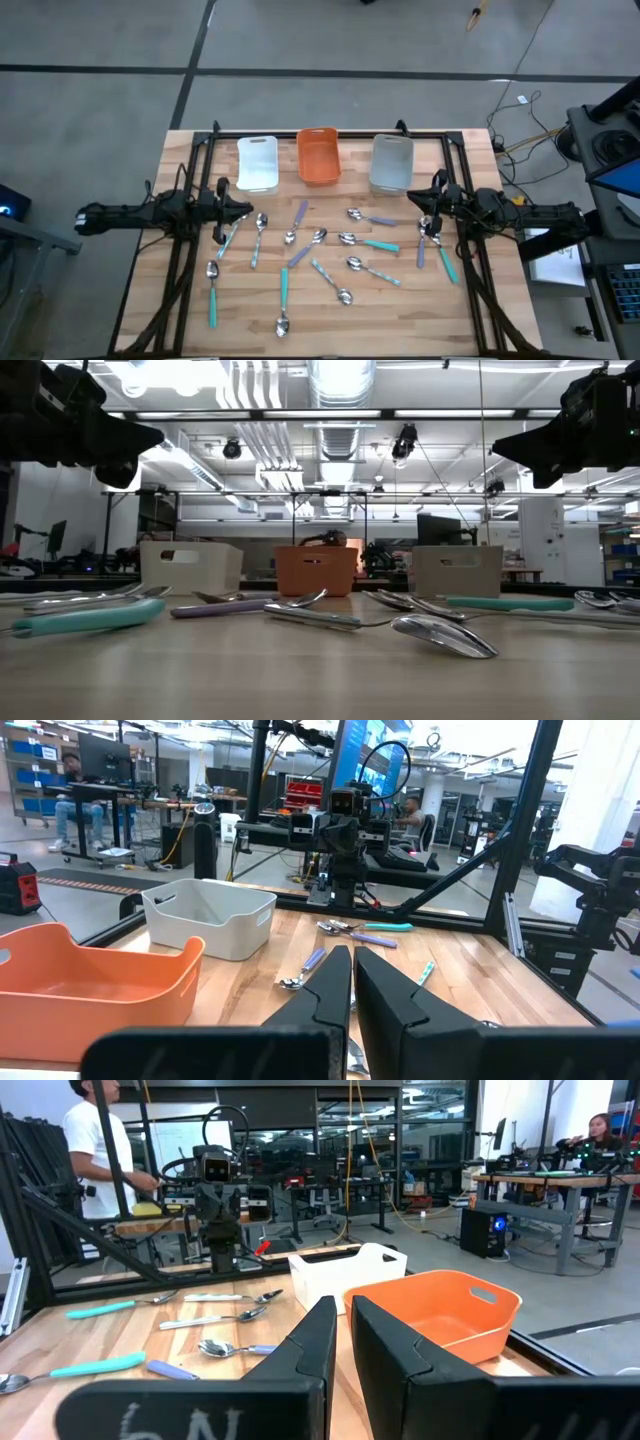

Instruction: Sort silverware by color (type)

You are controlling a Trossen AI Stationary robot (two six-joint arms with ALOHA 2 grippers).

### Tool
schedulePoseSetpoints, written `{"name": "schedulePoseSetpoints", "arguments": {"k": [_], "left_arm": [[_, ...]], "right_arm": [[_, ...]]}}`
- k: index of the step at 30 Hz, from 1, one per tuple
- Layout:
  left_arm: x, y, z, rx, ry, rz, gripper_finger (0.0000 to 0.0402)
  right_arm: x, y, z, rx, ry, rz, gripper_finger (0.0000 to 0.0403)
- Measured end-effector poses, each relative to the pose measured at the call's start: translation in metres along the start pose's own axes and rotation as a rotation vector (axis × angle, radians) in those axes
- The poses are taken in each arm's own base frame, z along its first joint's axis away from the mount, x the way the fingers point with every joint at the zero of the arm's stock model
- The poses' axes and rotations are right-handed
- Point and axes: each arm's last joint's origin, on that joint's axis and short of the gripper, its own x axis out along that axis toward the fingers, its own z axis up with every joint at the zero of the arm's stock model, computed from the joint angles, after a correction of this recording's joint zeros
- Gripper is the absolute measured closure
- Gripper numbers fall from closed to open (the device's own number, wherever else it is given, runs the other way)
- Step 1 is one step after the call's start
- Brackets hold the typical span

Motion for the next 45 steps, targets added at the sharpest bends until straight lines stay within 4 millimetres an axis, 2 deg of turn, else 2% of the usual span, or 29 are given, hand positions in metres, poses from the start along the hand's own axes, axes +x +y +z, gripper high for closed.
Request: {"name": "schedulePoseSetpoints", "arguments": {"k": [17,20,22,27,38,45], "left_arm": [[0.0,0.0,0.005,0.057,-0.048,-0.003,0.0402],[0.0,-0.001,0.006,0.032,-0.067,-0.006,0.0402],[0.0,-0.001,0.007,0.009,-0.073,-0.007,0.0402],[-0.001,-0.001,0.011,0.001,-0.11,-0.012,0.0402],[-0.005,-0.003,0.03,-0.081,-0.31,-0.045,0.0402],[-0.008,-0.004,0.038,-0.098,-0.399,-0.059,0.0402]], "right_arm": [[0.0,0.0,0.0,0.013,0.0,0.0,0.0374],[0.0,0.0,-0.001,0.351,0.01,-0.002,0.0374],[0.0,0.0,-0.002,0.478,0.017,-0.005,0.0374],[0.001,0.001,-0.003,0.507,0.045,0.019,0.0374],[0.011,0.004,0.014,0.544,-0.13,0.068,0.0374],[0.024,0.007,0.014,0.562,-0.047,0.046,0.0374]]}}
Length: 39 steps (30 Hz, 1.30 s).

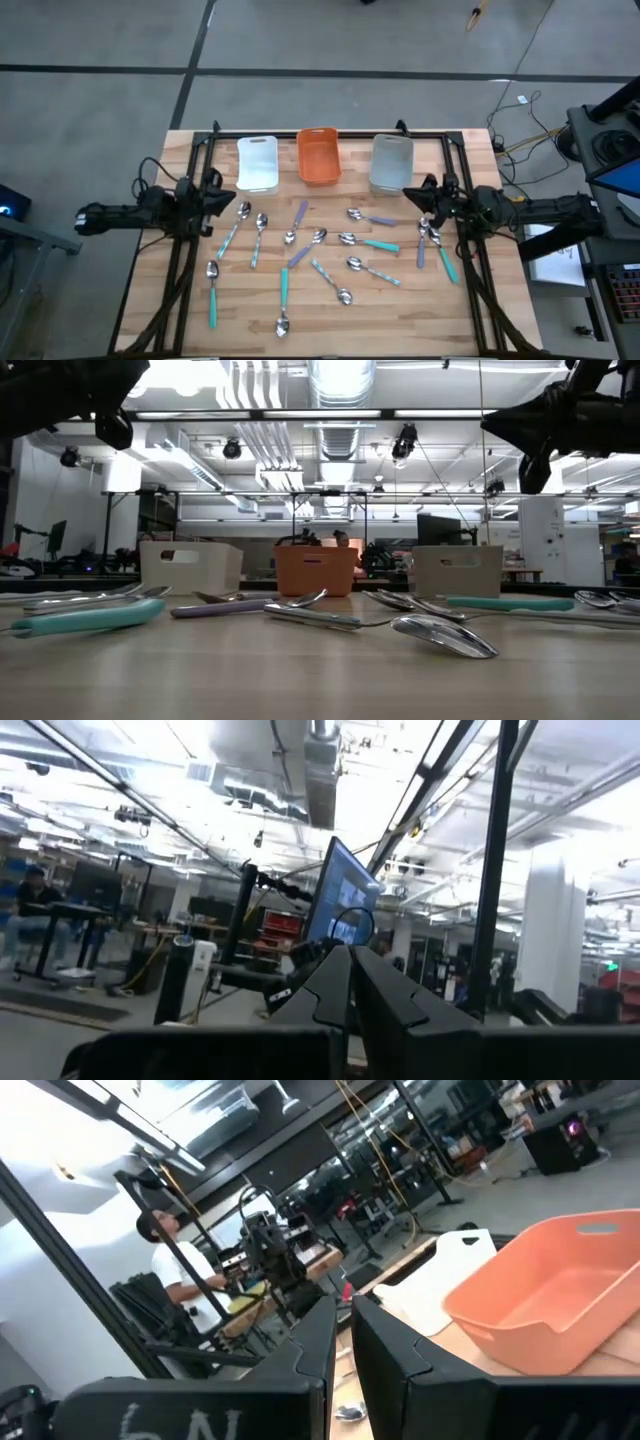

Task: Sort silverware by color (type)
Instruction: Put the green spoon into the gray bin

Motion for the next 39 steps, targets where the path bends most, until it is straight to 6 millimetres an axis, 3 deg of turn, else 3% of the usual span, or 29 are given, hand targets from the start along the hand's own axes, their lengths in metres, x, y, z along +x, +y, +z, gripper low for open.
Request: {"name": "schedulePoseSetpoints", "arguments": {"k": [10,23,32,39], "left_arm": [[0.002,0.0,-0.003,-0.139,0.029,0.004,0.0402],[0.004,0.0,-0.008,-0.109,0.074,-0.008,0.0402],[0.006,0.0,-0.013,-0.141,0.124,-0.036,0.0402],[0.007,-0.004,-0.003,-0.15,0.03,-0.095,0.0402]], "right_arm": [[0.031,0.021,0.021,-0.034,0.164,-0.096,0.0374],[0.077,0.047,0.045,0.024,0.429,-0.267,0.0374],[0.12,0.079,0.025,0.027,0.616,-0.192,0.0374],[0.145,0.101,0.002,-0.036,0.792,-0.225,0.0374]]}}
